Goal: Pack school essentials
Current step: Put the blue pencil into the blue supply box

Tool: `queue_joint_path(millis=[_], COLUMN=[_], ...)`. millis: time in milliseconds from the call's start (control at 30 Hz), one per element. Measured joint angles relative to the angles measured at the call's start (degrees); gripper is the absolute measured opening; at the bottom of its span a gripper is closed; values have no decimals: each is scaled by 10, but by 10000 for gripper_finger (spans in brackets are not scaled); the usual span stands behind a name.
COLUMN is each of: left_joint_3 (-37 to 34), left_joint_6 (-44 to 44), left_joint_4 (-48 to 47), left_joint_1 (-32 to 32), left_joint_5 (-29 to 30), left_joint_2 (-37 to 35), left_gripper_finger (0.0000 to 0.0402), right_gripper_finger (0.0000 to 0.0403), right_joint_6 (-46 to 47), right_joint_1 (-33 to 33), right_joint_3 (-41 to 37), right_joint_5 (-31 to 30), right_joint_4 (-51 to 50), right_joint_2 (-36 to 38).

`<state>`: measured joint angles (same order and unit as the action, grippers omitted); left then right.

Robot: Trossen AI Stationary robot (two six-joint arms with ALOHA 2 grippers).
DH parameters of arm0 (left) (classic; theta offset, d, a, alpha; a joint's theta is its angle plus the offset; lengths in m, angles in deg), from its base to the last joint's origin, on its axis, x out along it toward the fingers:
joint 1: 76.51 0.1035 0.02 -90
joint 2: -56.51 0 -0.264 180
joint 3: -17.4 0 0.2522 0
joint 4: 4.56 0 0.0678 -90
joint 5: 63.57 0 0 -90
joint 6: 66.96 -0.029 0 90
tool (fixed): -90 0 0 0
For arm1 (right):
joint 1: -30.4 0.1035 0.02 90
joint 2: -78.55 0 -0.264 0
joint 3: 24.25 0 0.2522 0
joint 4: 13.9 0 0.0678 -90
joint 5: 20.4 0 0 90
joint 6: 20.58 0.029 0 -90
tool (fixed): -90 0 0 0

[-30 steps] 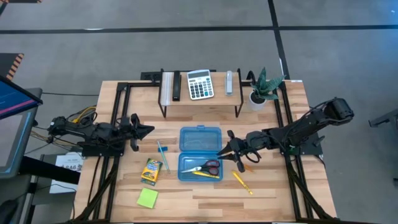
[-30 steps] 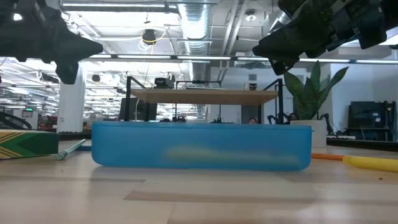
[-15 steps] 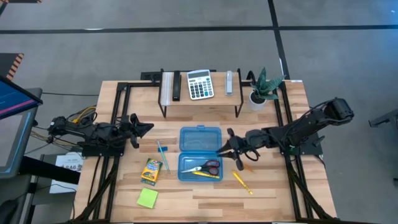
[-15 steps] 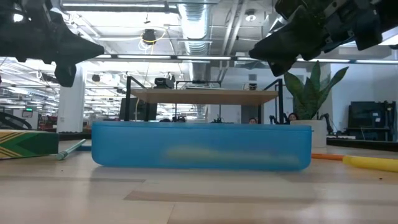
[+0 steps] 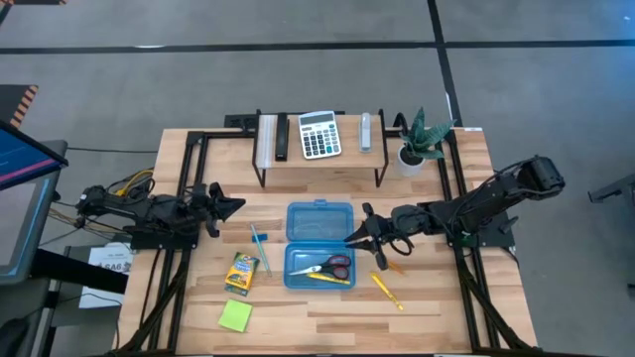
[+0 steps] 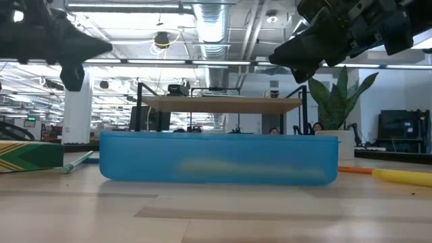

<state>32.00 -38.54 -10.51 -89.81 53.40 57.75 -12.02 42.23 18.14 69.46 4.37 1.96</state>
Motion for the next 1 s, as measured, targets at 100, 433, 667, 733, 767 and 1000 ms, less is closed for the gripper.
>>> queue_joint_path(millis=[100, 433, 667, 733, 767, 1000], left_joint_3=[0, 2, 2, 2, 2, 2], left_joint_6=[-28, -23, -37, -38, -38, -38], left_joint_4=[15, 43, 42, 42, 41, 37], left_joint_1=[0, 0, 0, 0, 0, 0], left_joint_5=[0, -67, -68, -66, -64, -57], left_joint_2=[0, 0, 0, 0, 0, 0], left_gripper_finger=[4, 4, 4, 4, 4, 4], right_gripper_finger=[93, 93, 93, 93, 93, 93], right_joint_6=[0, -12, -17, -22, -28, -85], right_joint_1=[0, 0, 7, 9, 9, 1], right_joint_3=[0, 0, 0, 0, 0, 0], right_joint_5=[0, 0, 1, 2, 2, 2], right_joint_4=[2, 24, 47, 38, 34, 43], right_joint_2=[0, 0, 0, 0, 0, 0])
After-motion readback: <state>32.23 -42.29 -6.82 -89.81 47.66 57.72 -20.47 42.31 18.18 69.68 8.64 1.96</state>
